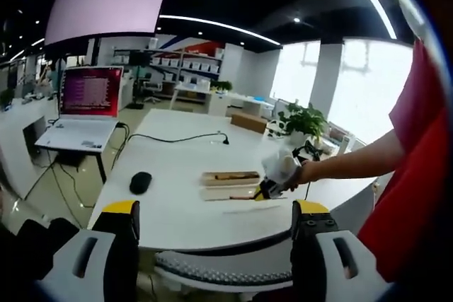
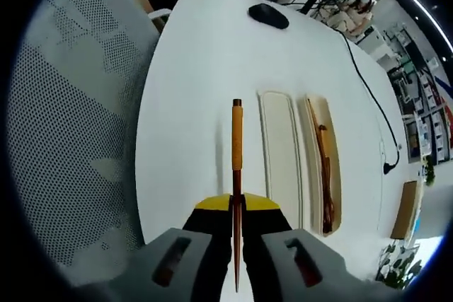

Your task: Arrange the utensils inside the cutlery case until each visible utensil rests in its matching compartment.

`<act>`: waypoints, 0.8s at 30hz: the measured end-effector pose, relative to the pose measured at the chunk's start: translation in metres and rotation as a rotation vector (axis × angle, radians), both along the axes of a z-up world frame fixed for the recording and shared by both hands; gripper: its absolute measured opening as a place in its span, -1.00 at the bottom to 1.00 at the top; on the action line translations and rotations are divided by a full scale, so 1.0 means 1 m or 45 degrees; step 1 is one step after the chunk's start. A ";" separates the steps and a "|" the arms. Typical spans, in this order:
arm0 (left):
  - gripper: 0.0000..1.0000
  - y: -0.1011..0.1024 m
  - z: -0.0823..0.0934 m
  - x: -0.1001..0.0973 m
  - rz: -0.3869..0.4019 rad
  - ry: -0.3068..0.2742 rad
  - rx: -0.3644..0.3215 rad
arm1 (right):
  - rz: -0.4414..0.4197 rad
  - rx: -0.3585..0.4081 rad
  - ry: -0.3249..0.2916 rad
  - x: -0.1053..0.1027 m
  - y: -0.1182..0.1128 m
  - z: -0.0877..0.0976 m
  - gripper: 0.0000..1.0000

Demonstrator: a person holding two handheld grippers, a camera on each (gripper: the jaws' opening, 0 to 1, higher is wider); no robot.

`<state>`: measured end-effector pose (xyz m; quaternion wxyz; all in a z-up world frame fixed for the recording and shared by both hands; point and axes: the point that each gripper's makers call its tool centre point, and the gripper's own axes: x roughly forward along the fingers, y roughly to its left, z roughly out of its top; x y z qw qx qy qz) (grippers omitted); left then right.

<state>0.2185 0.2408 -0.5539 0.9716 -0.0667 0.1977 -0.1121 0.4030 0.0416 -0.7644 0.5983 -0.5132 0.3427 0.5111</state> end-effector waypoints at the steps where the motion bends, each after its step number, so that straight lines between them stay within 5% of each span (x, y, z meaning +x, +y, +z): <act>1: 0.81 0.000 0.001 0.001 -0.003 -0.001 0.002 | 0.054 -0.043 -0.027 0.001 -0.001 0.002 -0.99; 3: 0.80 -0.001 0.007 0.002 -0.016 -0.027 0.009 | 0.188 -0.121 -0.065 0.002 -0.001 0.004 -0.99; 8: 0.48 -0.004 0.011 0.002 -0.067 -0.072 0.085 | 0.189 -0.106 0.145 -0.013 -0.004 0.005 -0.99; 12: 0.85 -0.009 0.015 0.004 -0.059 -0.105 0.025 | 0.227 -0.124 0.176 -0.013 -0.011 0.007 -0.98; 15: 0.84 -0.009 0.014 0.005 -0.052 -0.104 0.033 | 0.305 -0.178 0.159 -0.008 -0.021 0.010 -0.98; 17: 0.85 -0.017 0.020 0.005 -0.085 -0.114 0.012 | 0.341 -0.184 0.220 -0.009 -0.028 0.012 -0.98; 20: 0.86 -0.025 0.026 0.006 -0.126 -0.131 0.049 | 0.255 -0.084 0.307 -0.009 -0.031 0.023 -0.98; 24: 0.89 -0.028 0.021 0.011 -0.128 -0.104 0.051 | 0.252 -0.072 0.284 0.001 -0.034 0.033 -0.98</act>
